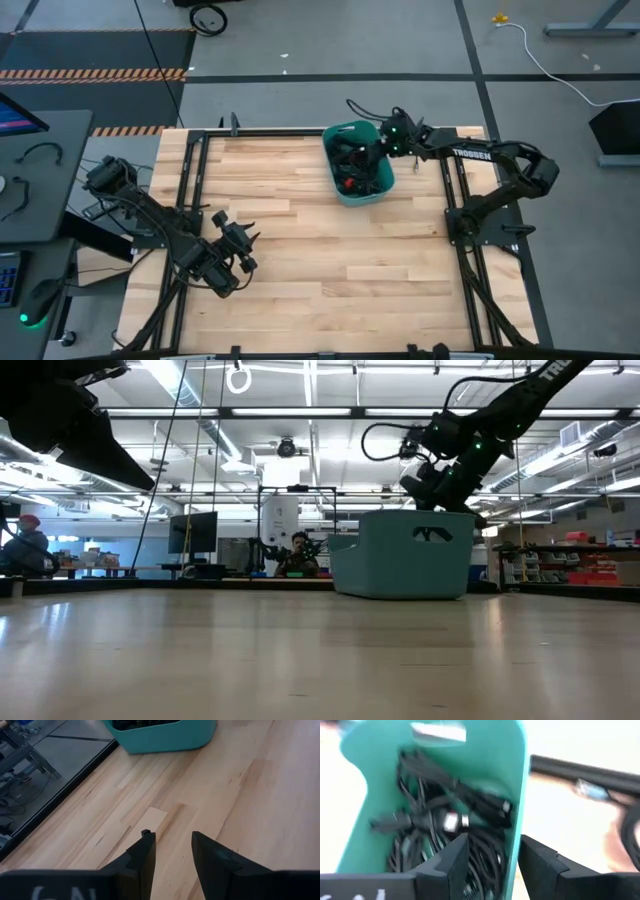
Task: Pick and place USB-C Cables
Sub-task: Put the black charger cable into the green bin
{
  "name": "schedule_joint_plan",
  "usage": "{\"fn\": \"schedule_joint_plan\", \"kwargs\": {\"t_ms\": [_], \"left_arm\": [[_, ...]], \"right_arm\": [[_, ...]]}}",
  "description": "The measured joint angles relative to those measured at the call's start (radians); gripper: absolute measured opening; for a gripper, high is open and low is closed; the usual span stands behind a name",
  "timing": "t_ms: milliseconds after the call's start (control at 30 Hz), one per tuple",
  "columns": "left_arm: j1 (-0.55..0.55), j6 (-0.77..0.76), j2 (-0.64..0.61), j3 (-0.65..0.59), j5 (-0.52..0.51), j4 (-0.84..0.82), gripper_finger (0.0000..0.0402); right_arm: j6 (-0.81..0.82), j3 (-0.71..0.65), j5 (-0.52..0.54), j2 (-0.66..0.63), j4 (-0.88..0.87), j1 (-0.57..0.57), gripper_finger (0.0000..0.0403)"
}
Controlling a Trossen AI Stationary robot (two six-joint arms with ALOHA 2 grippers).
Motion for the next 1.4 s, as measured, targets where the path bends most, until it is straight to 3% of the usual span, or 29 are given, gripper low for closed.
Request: {"fn": "schedule_joint_plan", "kwargs": {"t_ms": [233, 433, 500, 700, 1067, 1200, 1400], "left_arm": [[0.0, 0.0, 0.0, 0.0, 0.0, -0.002, 0.0133], [0.0, -0.001, 0.0, 0.0, 0.0, -0.002, 0.0133], [0.0, -0.002, 0.0, 0.0, 0.0, -0.001, 0.0133], [0.0, -0.002, 0.0, 0.0, 0.0, -0.002, 0.0133], [0.0, -0.001, 0.0, 0.0, -0.008, -0.002, 0.0133], [0.0, -0.001, 0.0, 0.0, -0.008, -0.002, 0.0133], [0.0, -0.002, 0.0, 0.0, -0.008, -0.002, 0.0133]], "right_arm": [[-0.078, 0.036, 0.021, -0.051, 0.033, 0.003, 0.0168], [-0.144, 0.047, 0.215, -0.147, -0.096, -0.071, 0.0168], [-0.155, 0.047, 0.221, -0.147, -0.165, -0.119, 0.0168], [-0.285, 0.047, 0.163, -0.041, -0.257, -0.208, 0.0175], [-0.425, 0.047, 0.176, 0.242, -0.171, -0.207, 0.0183], [-0.457, 0.048, 0.194, 0.301, -0.118, -0.204, 0.0149], [-0.464, 0.046, 0.238, 0.277, -0.129, -0.198, 0.0019]]}}
